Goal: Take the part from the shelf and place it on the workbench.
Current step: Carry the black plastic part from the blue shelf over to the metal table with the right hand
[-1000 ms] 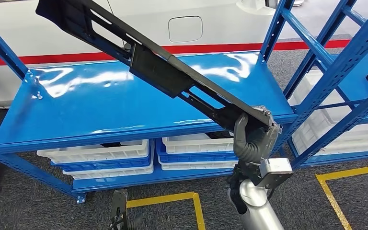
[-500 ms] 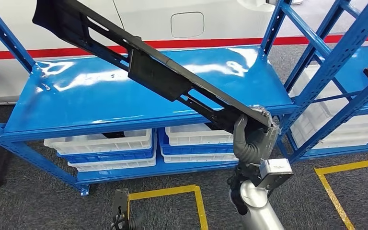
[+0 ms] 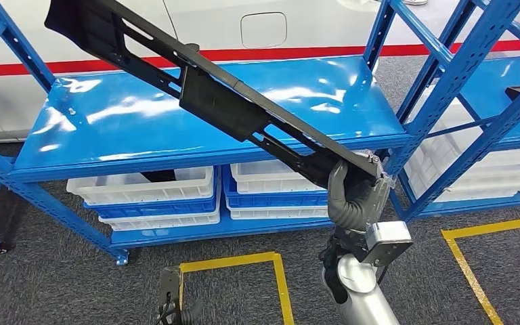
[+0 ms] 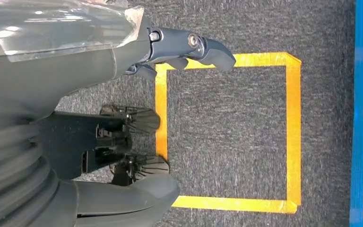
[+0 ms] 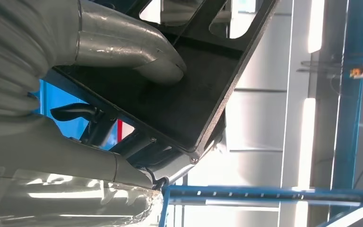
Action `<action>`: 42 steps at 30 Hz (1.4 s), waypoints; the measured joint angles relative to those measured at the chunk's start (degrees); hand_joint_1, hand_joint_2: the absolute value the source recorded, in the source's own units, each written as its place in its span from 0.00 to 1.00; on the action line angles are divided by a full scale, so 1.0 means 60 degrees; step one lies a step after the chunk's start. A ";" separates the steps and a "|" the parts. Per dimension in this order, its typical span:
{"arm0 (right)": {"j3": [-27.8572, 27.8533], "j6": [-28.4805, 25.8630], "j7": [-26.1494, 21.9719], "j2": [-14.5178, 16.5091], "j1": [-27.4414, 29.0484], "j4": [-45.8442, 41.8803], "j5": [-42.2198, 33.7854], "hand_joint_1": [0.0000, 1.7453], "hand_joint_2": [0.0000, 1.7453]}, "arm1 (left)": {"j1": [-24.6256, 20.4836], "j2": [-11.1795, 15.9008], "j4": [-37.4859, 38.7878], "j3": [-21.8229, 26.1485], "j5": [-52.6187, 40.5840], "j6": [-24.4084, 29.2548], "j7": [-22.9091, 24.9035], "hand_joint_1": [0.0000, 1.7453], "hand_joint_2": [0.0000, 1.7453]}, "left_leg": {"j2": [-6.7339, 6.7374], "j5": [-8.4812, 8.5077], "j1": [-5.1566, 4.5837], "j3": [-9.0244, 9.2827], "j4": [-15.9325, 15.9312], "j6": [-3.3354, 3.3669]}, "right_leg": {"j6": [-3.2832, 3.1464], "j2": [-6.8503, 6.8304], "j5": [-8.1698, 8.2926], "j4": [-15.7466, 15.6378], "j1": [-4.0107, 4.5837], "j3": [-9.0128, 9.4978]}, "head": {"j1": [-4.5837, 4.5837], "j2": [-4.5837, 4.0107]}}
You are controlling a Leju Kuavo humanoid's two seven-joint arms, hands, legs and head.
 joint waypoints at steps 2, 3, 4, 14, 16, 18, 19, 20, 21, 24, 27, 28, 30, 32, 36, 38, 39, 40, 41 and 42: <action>-0.0013 0.0000 0.0001 0.0000 -0.0017 -0.0002 0.0018 1.00 1.00 | 0.0001 -0.0013 0.0000 -0.0003 -0.0001 -0.0014 -0.0003 0.00 1.00 | 0.0024 0.0121 -0.0026 -0.0076 -0.0057 0.0142 | 0.0143 -0.0004 0.0064 0.0006 -0.0005 -0.0049 | -0.0005 0.0000; -0.0023 -0.0001 0.0000 -0.0001 -0.0021 -0.0003 0.0016 1.00 1.00 | -0.0004 -0.0020 -0.0001 -0.0004 -0.0003 -0.0020 -0.0006 0.00 1.00 | 0.0043 0.0210 -0.0018 -0.0130 -0.0093 0.0233 | 0.0172 0.0001 -0.0030 0.0101 -0.0002 -0.0133 | -0.0006 0.0001; -0.0035 -0.0005 -0.0007 -0.0004 -0.0024 -0.0003 0.0015 1.00 1.00 | -0.0007 -0.0026 -0.0003 -0.0005 -0.0010 -0.0027 -0.0013 0.00 1.00 | 0.0066 0.0311 0.0001 -0.0204 -0.0133 0.0321 | 0.0168 0.0007 -0.0244 0.0351 0.0004 -0.0265 | 0.0011 0.0001; -0.0173 -0.0171 -0.0196 -0.0046 0.0075 -0.0074 0.0032 1.00 1.00 | -0.0003 -0.0029 -0.0019 -0.0055 -0.0070 -0.0030 -0.0219 0.00 1.00 | 0.0121 0.1045 -0.0013 -0.1090 -0.0056 0.0218 | 0.0351 0.0047 -0.0882 -0.0021 -0.0005 0.1018 | 0.0054 0.0001; -0.0185 -0.0174 -0.0225 -0.0050 0.0083 -0.0099 0.0035 1.00 1.00 | -0.0002 -0.0027 -0.0022 -0.0059 -0.0069 -0.0030 -0.0231 0.00 1.00 | 0.0121 0.1169 -0.0032 -0.1141 -0.0042 0.0114 | 0.0203 0.0084 -0.0867 -0.0238 0.0052 0.1118 | 0.0037 0.0001; -0.0194 -0.0173 -0.0249 -0.0050 0.0077 -0.0103 0.0035 1.00 1.00 | -0.0003 -0.0023 -0.0022 -0.0060 -0.0067 -0.0028 -0.0239 0.00 1.00 | 0.0100 0.1117 -0.0006 -0.1224 0.0032 0.0014 | 0.0034 0.0072 -0.0759 -0.0216 -0.0021 0.0984 | 0.0034 0.0001; -0.0199 -0.0169 -0.0264 -0.0044 0.0072 -0.0106 0.0033 1.00 1.00 | -0.0003 -0.0020 -0.0022 -0.0061 -0.0066 -0.0026 -0.0242 0.00 1.00 | 0.0085 0.0877 0.0009 -0.1323 0.0230 -0.0040 | -0.0080 0.0058 -0.0679 -0.0221 -0.0056 0.0909 | 0.0024 0.0000; -0.0203 -0.0165 -0.0280 -0.0035 0.0067 -0.0109 0.0027 1.00 1.00 | -0.0004 -0.0016 -0.0022 -0.0062 -0.0065 -0.0025 -0.0245 0.00 1.00 | 0.0071 0.0489 0.0026 -0.1482 0.0624 -0.0091 | -0.0181 0.0042 -0.0588 -0.0227 -0.0089 0.0812 | 0.0011 0.0000; -0.0208 -0.0160 -0.0292 -0.0025 0.0063 -0.0112 0.0020 1.00 1.00 | -0.0004 -0.0014 -0.0022 -0.0063 -0.0064 -0.0024 -0.0246 0.00 1.00 | 0.0062 0.0015 0.0032 -0.1681 0.1203 -0.0140 | -0.0246 0.0029 -0.0500 -0.0222 -0.0071 0.0717 | -0.0004 0.0000; -0.0215 -0.0157 -0.0306 -0.0009 0.0073 -0.0114 0.0004 1.00 1.00 | 0.0000 -0.0007 -0.0022 -0.0064 -0.0063 -0.0019 -0.0246 0.00 1.00 | 0.0059 -0.0756 0.0038 -0.2077 0.2686 -0.0210 | -0.0294 0.0013 -0.0296 -0.0209 -0.0039 0.0447 | -0.0023 0.0000; -0.0219 -0.0157 -0.0309 -0.0003 0.0077 -0.0115 -0.0020 1.00 1.00 | 0.0000 -0.0002 -0.0022 -0.0077 -0.0063 -0.0015 -0.0243 0.00 1.00 | 0.0059 -0.0241 0.0053 -0.1433 0.2230 -0.0170 | -0.0237 0.0013 -0.0118 -0.0169 -0.0024 0.0193 | -0.0024 -0.0001; -0.0219 -0.0157 -0.0309 -0.0001 0.0076 -0.0117 -0.0033 1.00 1.00 | -0.0006 -0.0002 -0.0022 -0.0092 -0.0063 -0.0015 -0.0242 0.00 1.00 | 0.0051 -0.0037 0.0056 -0.0939 0.1549 -0.0131 | -0.0207 0.0015 -0.0070 -0.0142 -0.0023 0.0125 | -0.0024 0.0000; -0.0223 -0.0157 -0.0311 0.0005 0.0069 -0.0126 -0.0054 1.00 1.00 | -0.0016 -0.0002 -0.0024 -0.0128 -0.0063 -0.0015 -0.0242 0.00 1.00 | 0.0021 0.0068 0.0027 -0.0108 0.0304 -0.0044 | -0.0112 0.0015 0.0014 -0.0090 0.0016 0.0028 | -0.0019 0.0001; -0.0229 -0.0149 -0.0312 0.0025 0.0051 -0.0134 -0.0080 1.00 1.00 | -0.0018 0.0000 -0.0025 -0.0147 -0.0061 -0.0015 -0.0236 0.00 1.00 | 0.0001 0.0013 -0.0040 0.0098 -0.0089 0.0047 | 0.0025 0.0007 0.0118 -0.0081 0.0031 -0.0024 | -0.0013 0.0001; -0.0248 -0.0028 -0.0315 0.0046 0.0023 -0.0135 -0.0202 1.00 1.00 | -0.0031 -0.0015 -0.0026 -0.0197 -0.0057 -0.0029 -0.0219 0.00 1.00 | 0.0078 0.0369 -0.0005 -0.0166 -0.0224 0.0360 | 0.0129 0.0015 -0.0282 0.0458 0.0038 -0.0382 | 0.0012 0.0001; -0.0253 0.0062 -0.0316 0.0040 0.0012 -0.0135 -0.0269 1.00 1.00 | -0.0037 -0.0016 -0.0025 -0.0222 -0.0056 -0.0041 -0.0215 0.00 1.00 | 0.0103 0.0564 0.0010 -0.0393 -0.0225 0.0431 | 0.0061 0.0020 -0.1070 0.1682 0.0025 -0.0822 | 0.0049 0.0001; -0.0254 0.0090 -0.0315 0.0036 0.0012 -0.0134 -0.0291 1.00 1.00 | -0.0035 -0.0016 -0.0025 -0.0227 -0.0056 -0.0046 -0.0212 0.00 1.00 | 0.0113 0.0654 0.0008 -0.0518 -0.0221 0.0426 | 0.0083 0.0020 -0.1334 0.2297 0.0017 -0.0978 | 0.0052 0.0001; -0.0256 0.0115 -0.0314 0.0032 0.0014 -0.0134 -0.0302 1.00 1.00 | -0.0035 -0.0016 -0.0025 -0.0230 -0.0056 -0.0049 -0.0207 0.00 1.00 | 0.0122 0.0740 0.0010 -0.0640 -0.0216 0.0418 | 0.0146 0.0019 -0.1432 0.2688 0.0003 -0.1018 | 0.0052 0.0001; -0.0257 0.0137 -0.0313 0.0029 0.0015 -0.0134 -0.0308 1.00 1.00 | -0.0034 -0.0016 -0.0025 -0.0235 -0.0067 -0.0052 -0.0196 0.00 1.00 | 0.0122 0.0816 0.0014 -0.0748 -0.0212 0.0399 | 0.0238 0.0018 -0.1360 0.2728 -0.0014 -0.0885 | 0.0056 0.0000; -0.0257 0.0158 -0.0312 0.0027 0.0012 -0.0134 -0.0301 1.00 1.00 | -0.0035 -0.0016 -0.0026 -0.0250 -0.0098 -0.0051 -0.0176 0.00 1.00 | 0.0103 0.0889 0.0021 -0.0848 -0.0208 0.0365 | 0.0339 0.0022 -0.1159 0.2358 -0.0038 -0.0544 | 0.0054 0.0000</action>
